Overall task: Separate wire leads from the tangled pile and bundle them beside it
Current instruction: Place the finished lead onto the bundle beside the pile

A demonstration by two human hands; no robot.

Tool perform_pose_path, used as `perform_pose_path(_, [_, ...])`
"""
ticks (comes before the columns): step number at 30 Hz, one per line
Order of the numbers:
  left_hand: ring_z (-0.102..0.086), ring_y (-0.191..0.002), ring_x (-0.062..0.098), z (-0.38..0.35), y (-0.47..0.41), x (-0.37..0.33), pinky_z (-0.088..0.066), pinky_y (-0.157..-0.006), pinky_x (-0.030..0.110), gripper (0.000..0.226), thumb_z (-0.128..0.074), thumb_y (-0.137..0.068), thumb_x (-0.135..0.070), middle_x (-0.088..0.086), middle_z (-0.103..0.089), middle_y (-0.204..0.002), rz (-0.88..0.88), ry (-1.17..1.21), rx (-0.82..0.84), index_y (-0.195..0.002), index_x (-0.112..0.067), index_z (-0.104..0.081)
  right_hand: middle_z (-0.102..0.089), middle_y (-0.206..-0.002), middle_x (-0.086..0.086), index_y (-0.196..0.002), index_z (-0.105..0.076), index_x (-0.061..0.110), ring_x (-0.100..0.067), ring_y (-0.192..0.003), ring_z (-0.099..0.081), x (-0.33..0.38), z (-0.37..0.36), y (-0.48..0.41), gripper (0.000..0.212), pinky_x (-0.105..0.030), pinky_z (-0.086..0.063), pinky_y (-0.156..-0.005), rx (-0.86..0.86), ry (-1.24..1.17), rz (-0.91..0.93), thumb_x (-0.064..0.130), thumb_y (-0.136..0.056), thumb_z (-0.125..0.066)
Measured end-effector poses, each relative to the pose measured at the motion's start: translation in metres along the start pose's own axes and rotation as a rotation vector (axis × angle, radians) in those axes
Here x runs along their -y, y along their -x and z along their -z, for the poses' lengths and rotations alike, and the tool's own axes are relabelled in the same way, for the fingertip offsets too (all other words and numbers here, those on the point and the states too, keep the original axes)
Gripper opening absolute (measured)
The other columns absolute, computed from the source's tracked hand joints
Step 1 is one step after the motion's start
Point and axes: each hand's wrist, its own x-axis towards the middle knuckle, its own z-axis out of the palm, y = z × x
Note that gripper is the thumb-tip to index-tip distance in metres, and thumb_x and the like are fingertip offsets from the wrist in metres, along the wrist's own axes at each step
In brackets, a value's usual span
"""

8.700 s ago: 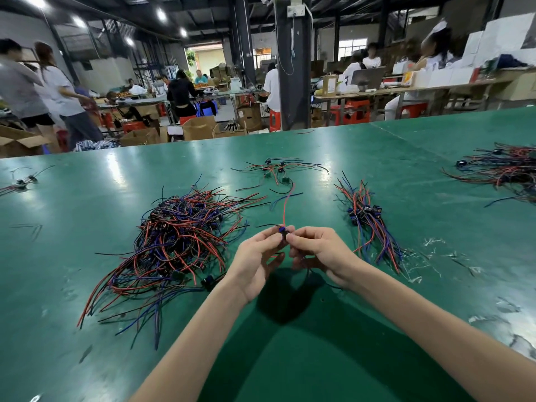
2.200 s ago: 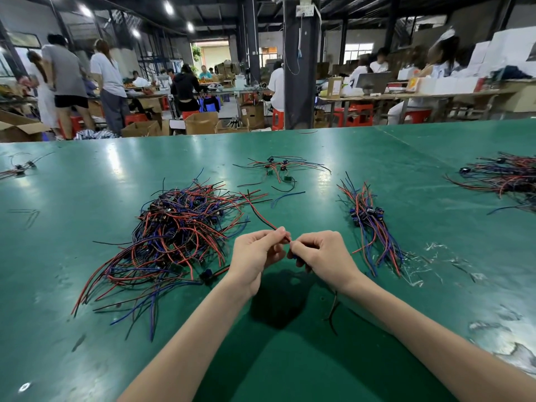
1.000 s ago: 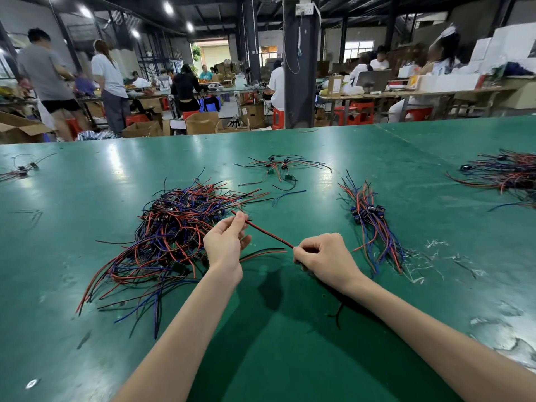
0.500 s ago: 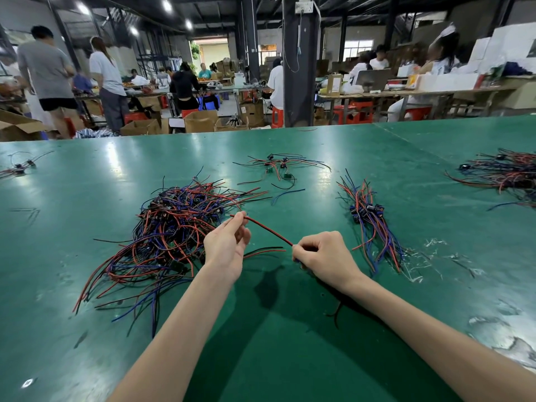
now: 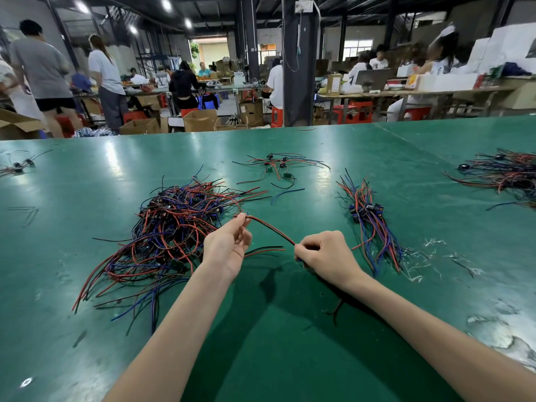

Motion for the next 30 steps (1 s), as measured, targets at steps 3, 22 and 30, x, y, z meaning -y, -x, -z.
perform_pose_path(3, [-0.046,-0.058,0.011,-0.001,0.001,-0.001,-0.045,-0.043,0.012,0.011,-0.060,-0.087,0.003,0.008,-0.064,-0.053,-0.046,-0.033,-0.002,-0.076,0.006,-0.060,-0.057,-0.052,-0.018,-0.058,-0.063,0.000,-0.012,-0.046,-0.040,0.000,-0.001,0.000,0.027,-0.031,-0.042,-0.051,0.005,-0.024,-0.008,0.015,-0.080,-0.062])
perform_pose_path(22, [-0.045,-0.046,0.004,-0.012,0.025,0.001,-0.038,-0.040,0.011,0.012,-0.062,-0.072,-0.012,0.000,-0.057,-0.059,0.143,-0.129,0.506,-0.063,-0.006,-0.068,-0.057,-0.045,-0.001,-0.058,-0.070,0.010,-0.007,-0.035,-0.044,0.003,0.008,-0.001,0.026,-0.014,-0.035,-0.039,0.082,-0.252,-0.153,0.008,-0.082,-0.061])
perform_pose_path(30, [-0.040,-0.047,0.001,-0.009,0.028,0.004,-0.034,-0.042,0.009,0.023,-0.053,-0.080,-0.012,-0.003,-0.055,-0.058,0.100,-0.203,0.733,-0.065,-0.011,-0.071,-0.057,-0.046,-0.007,-0.060,-0.070,0.006,-0.005,-0.035,-0.045,0.011,0.010,0.002,0.025,-0.013,-0.035,-0.039,0.108,-0.302,-0.116,0.003,-0.082,-0.059])
